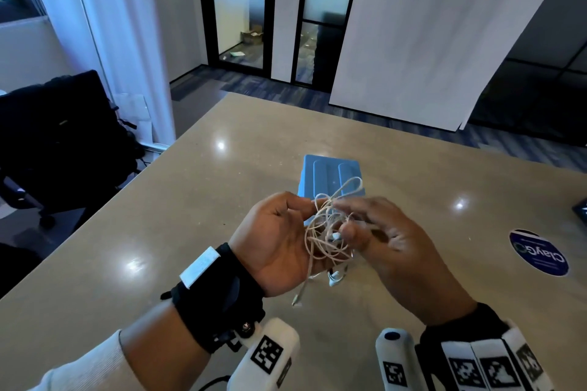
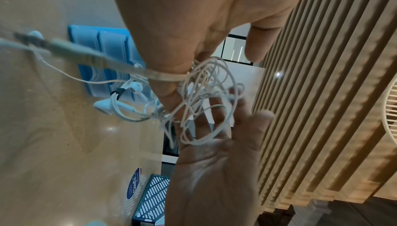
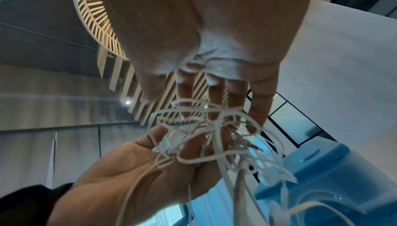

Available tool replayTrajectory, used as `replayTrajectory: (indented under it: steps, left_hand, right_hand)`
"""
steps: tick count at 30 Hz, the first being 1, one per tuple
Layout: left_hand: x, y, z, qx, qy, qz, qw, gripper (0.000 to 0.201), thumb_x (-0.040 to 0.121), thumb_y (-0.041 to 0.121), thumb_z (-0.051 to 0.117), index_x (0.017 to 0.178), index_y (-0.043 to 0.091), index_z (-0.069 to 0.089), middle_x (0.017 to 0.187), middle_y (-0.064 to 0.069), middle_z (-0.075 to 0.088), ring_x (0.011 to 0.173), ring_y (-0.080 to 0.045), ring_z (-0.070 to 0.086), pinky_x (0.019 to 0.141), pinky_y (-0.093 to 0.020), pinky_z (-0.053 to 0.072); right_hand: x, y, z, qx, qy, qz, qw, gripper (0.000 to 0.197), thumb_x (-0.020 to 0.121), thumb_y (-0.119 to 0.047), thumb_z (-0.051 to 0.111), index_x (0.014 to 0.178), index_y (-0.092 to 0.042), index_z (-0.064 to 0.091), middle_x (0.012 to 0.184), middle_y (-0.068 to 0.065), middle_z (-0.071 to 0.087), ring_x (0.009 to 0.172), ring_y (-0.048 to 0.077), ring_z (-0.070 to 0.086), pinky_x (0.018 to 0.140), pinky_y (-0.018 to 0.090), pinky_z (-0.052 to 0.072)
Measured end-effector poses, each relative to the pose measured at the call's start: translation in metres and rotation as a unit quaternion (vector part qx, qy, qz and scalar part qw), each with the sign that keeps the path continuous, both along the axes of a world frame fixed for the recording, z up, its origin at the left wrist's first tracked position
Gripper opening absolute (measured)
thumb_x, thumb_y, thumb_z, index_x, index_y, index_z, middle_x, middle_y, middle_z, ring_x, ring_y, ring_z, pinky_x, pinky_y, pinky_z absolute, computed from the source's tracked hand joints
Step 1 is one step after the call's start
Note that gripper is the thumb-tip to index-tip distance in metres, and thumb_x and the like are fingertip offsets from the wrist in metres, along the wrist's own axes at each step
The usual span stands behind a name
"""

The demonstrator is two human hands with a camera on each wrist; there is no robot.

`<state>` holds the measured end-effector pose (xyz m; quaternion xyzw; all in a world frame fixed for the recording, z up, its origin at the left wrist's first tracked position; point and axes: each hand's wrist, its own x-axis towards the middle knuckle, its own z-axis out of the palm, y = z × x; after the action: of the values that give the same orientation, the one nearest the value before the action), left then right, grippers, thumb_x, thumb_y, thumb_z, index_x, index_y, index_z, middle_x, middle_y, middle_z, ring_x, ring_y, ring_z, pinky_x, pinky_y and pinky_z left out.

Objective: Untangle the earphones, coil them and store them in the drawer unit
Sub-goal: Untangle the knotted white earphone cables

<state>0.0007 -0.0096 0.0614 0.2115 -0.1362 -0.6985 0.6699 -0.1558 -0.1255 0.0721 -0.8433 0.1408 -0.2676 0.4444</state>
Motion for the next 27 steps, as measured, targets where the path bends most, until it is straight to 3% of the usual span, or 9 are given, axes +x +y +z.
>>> replayTrajectory:
  steps: [3, 6, 9, 12, 16, 18, 22, 24, 27]
  left_hand:
    - [-0.002, -0.001, 0.000, -0.020, 0.004, -0.003, 1.000, 0.049, 0.080, 0.012, 0.041, 0.129, 0.009, 0.044, 0.118, -0.021, 0.053, 0.099, -0.035, 0.056, 0.094, -0.048, 0.042]
    - [-0.001, 0.000, -0.005, -0.024, -0.013, -0.002, 1.000, 0.052, 0.075, 0.000, 0.035, 0.126, 0.008, 0.042, 0.117, -0.025, 0.051, 0.103, -0.039, 0.054, 0.097, -0.052, 0.045]
    - [-0.003, 0.001, -0.007, -0.010, -0.066, 0.002, 0.998, 0.057, 0.073, -0.013, 0.034, 0.125, -0.001, 0.054, 0.121, -0.028, 0.051, 0.112, -0.042, 0.050, 0.109, -0.055, 0.037]
    - [-0.008, 0.001, -0.004, 0.003, -0.123, 0.010, 0.992, 0.043, 0.085, -0.011, 0.045, 0.122, 0.000, 0.063, 0.121, -0.025, 0.056, 0.108, -0.034, 0.057, 0.112, -0.051, 0.038]
    - [-0.011, 0.002, 0.001, 0.025, -0.169, 0.025, 0.985, 0.035, 0.094, -0.008, 0.052, 0.124, 0.003, 0.064, 0.114, -0.020, 0.069, 0.092, -0.025, 0.071, 0.080, -0.033, 0.061]
    - [-0.013, 0.001, 0.001, 0.054, -0.195, 0.059, 0.977, 0.027, 0.092, -0.007, 0.056, 0.117, 0.000, 0.065, 0.106, -0.019, 0.071, 0.085, -0.024, 0.072, 0.079, -0.033, 0.062]
    - [-0.013, -0.001, -0.005, 0.137, -0.323, 0.122, 0.928, 0.011, 0.088, 0.001, 0.068, 0.092, 0.005, 0.059, 0.075, -0.009, 0.068, 0.060, -0.016, 0.067, 0.056, -0.026, 0.059]
    - [-0.011, 0.000, -0.006, 0.144, -0.391, 0.104, 0.903, 0.012, 0.087, 0.007, 0.071, 0.089, 0.007, 0.059, 0.080, -0.010, 0.067, 0.076, -0.022, 0.067, 0.063, -0.032, 0.059]
    - [-0.006, 0.005, -0.001, 0.119, -0.416, 0.057, 0.900, 0.015, 0.088, 0.001, 0.067, 0.103, 0.005, 0.064, 0.096, -0.010, 0.067, 0.087, -0.018, 0.067, 0.066, -0.034, 0.059]
  right_hand:
    - [0.000, -0.002, -0.007, -0.059, 0.057, 0.006, 0.997, 0.031, 0.084, -0.039, 0.074, 0.114, -0.034, 0.076, 0.118, -0.015, 0.067, 0.118, 0.004, 0.062, 0.097, 0.019, 0.048]
    - [-0.002, -0.002, -0.009, -0.049, 0.066, -0.018, 0.996, 0.024, 0.087, -0.031, 0.076, 0.109, -0.037, 0.073, 0.110, -0.015, 0.069, 0.110, 0.005, 0.066, 0.091, 0.024, 0.053]
    - [-0.004, -0.001, -0.009, 0.032, 0.066, -0.023, 0.997, 0.019, 0.094, -0.021, 0.066, 0.105, -0.037, 0.072, 0.103, -0.011, 0.073, 0.097, 0.005, 0.071, 0.084, 0.026, 0.056]
    - [-0.005, 0.002, -0.005, 0.107, 0.044, 0.019, 0.993, 0.018, 0.093, -0.037, 0.062, 0.109, -0.034, 0.071, 0.103, -0.005, 0.075, 0.097, 0.007, 0.071, 0.082, 0.019, 0.052]
    - [-0.005, 0.001, -0.007, 0.081, 0.071, 0.036, 0.994, 0.069, 0.074, -0.035, 0.085, 0.136, -0.041, 0.056, 0.122, -0.025, 0.063, 0.115, -0.011, 0.062, 0.089, 0.007, 0.047]
    - [-0.005, -0.001, -0.010, 0.042, 0.071, 0.030, 0.996, 0.067, 0.072, -0.034, 0.084, 0.133, -0.045, 0.058, 0.123, -0.030, 0.060, 0.117, -0.012, 0.059, 0.092, 0.007, 0.045]
    - [-0.004, -0.007, -0.017, 0.122, 0.025, 0.015, 0.992, 0.031, 0.078, -0.021, 0.083, 0.106, -0.033, 0.076, 0.109, -0.006, 0.076, 0.100, 0.009, 0.073, 0.087, 0.033, 0.058]
    - [-0.004, -0.010, -0.021, 0.162, -0.003, -0.002, 0.987, 0.020, 0.081, -0.010, 0.080, 0.094, -0.024, 0.074, 0.096, 0.004, 0.078, 0.086, 0.020, 0.076, 0.072, 0.038, 0.062]
    - [-0.005, -0.014, -0.027, 0.210, -0.020, -0.026, 0.977, 0.020, 0.086, 0.002, 0.073, 0.090, -0.018, 0.072, 0.104, 0.012, 0.078, 0.099, 0.040, 0.073, 0.075, 0.058, 0.063]
